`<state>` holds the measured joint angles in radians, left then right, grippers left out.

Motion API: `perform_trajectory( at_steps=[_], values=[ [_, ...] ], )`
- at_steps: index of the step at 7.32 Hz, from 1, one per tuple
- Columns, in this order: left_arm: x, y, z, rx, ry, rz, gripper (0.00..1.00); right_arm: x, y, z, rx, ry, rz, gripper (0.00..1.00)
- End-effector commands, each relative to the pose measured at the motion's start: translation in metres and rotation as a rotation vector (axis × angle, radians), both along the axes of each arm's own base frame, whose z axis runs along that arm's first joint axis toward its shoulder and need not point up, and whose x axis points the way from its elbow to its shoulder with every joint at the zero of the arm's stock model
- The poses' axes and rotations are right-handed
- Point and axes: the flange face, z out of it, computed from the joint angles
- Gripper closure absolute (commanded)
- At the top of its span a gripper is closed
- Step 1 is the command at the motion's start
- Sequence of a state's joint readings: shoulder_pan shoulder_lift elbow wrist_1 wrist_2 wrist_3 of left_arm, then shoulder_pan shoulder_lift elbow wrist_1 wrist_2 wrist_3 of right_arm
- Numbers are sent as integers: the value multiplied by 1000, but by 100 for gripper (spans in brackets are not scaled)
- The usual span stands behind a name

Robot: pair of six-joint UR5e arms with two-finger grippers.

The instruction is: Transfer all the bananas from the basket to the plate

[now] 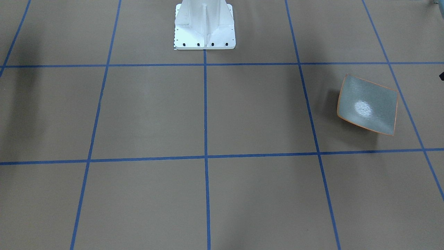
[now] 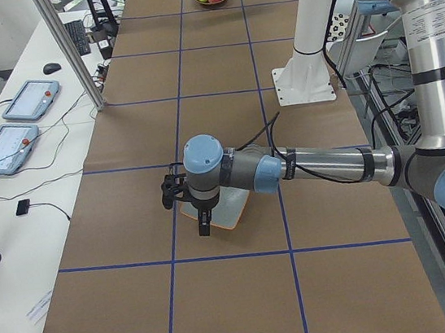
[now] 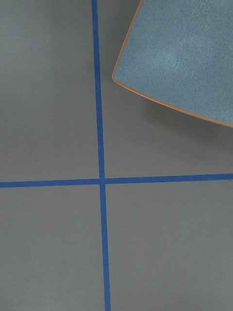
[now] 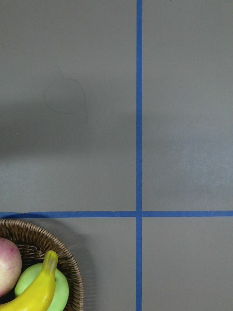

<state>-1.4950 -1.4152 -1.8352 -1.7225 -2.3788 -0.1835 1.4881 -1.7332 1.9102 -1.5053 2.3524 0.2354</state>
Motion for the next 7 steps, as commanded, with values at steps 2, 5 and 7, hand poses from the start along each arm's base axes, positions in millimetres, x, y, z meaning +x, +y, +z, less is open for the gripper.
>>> perform_trajectory(
  at_steps=[2,5,7],
  values=[
    [2,2,4,-8,-1,1,0,1,7,2,-8,-1,7,0],
    [2,2,3,-6,0,1,0,6,47,15,-5,13,1,0],
    [2,2,1,1,0,1,0,13,85,51,-24,57,15,0]
  ],
)
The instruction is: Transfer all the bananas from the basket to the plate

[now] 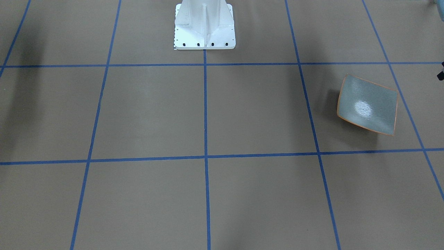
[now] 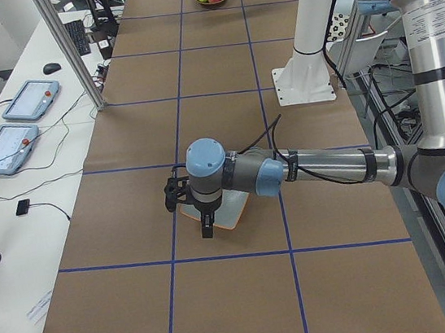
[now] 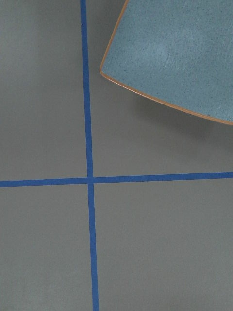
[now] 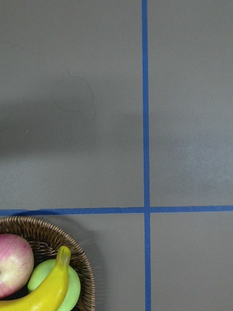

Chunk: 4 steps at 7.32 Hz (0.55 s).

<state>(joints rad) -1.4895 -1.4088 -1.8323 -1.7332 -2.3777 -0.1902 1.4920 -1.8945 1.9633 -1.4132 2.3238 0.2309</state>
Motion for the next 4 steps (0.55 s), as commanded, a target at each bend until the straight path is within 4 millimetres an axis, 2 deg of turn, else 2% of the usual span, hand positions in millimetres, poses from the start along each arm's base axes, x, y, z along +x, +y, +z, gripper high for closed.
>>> perform_trajectory(
  at_steps=[1,3,4],
  values=[
    [0,0,-2,5,0,0,0,16,40,31,-3,36,23,0],
    [0,0,-4,9,1,0,0,33,77,63,18,102,27,0],
    [0,-1,-5,13,1,0,0,43,91,99,17,99,35,0]
  ],
)
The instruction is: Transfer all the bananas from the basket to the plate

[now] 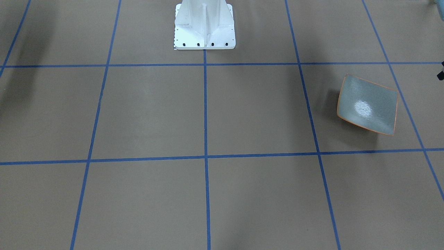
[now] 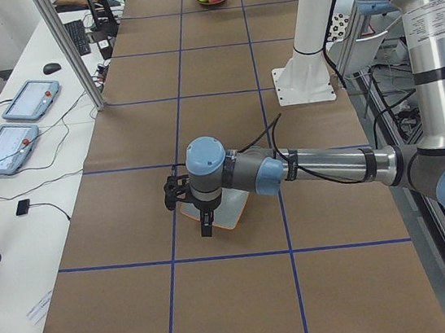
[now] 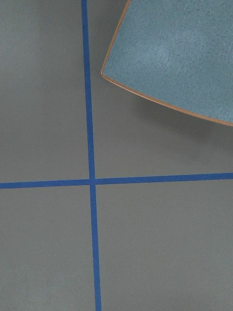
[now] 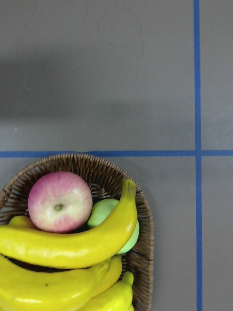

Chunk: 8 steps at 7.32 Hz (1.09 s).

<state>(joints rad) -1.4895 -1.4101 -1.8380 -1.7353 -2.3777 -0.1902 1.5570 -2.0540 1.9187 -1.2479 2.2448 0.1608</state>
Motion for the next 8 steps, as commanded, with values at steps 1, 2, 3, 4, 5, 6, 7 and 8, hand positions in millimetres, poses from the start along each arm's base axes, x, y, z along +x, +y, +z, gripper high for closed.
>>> perform_trajectory(
  at_steps=[1,2,3,4,5,6,7,8],
  values=[
    [0,-1,-2,5,0,0,0,12,32,69,7,2,12,0],
    [0,-1,-4,8,1,0,0,10,44,95,18,-41,10,0],
    [0,-1,-4,10,-1,0,0,9,52,108,43,-82,11,0],
    [0,-1,-5,14,0,0,0,9,57,118,48,-83,10,0],
    [0,-1,-5,16,-2,-1,0,10,60,131,69,-78,8,0],
    [0,-2,-5,18,-2,-1,0,10,63,142,85,-76,10,1],
    [0,-3,-6,19,-4,-2,0,10,63,143,83,-77,14,4],
    [0,-3,-7,21,-4,-2,0,10,57,142,85,-76,19,13]
  ],
)
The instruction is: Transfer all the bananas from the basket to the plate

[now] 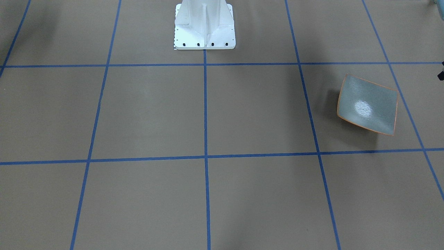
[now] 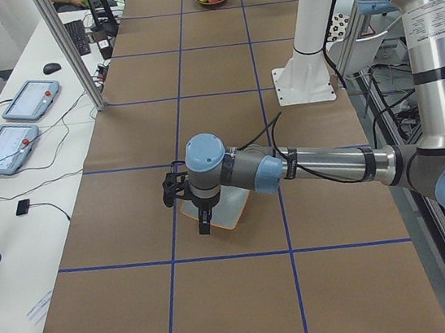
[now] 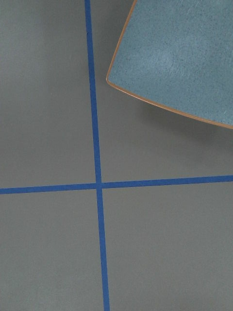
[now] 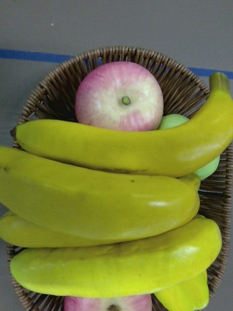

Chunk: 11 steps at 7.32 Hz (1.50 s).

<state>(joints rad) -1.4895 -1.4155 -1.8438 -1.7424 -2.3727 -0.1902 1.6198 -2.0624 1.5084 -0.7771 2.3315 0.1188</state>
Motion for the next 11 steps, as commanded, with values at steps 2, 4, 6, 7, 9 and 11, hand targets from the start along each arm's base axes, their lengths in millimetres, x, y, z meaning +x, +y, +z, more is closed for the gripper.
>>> perform_trajectory(
  at_steps=[2,4,6,7,9,11],
  values=[
    [0,-1,-2,4,-1,0,0,1,-13,8,4,-1,4,19],
    [0,-1,-2,5,-2,-1,0,1,-12,12,-6,-3,6,37],
    [0,-2,-4,8,-2,-1,0,0,-14,9,16,-3,0,98],
    [0,-2,-4,8,-2,-1,0,0,-14,8,34,-3,0,100],
    [0,-2,-4,8,-2,-1,0,4,-16,1,61,-13,7,100],
    [0,-2,-4,7,-2,-2,0,17,-15,-11,95,-51,56,100]
  ],
)
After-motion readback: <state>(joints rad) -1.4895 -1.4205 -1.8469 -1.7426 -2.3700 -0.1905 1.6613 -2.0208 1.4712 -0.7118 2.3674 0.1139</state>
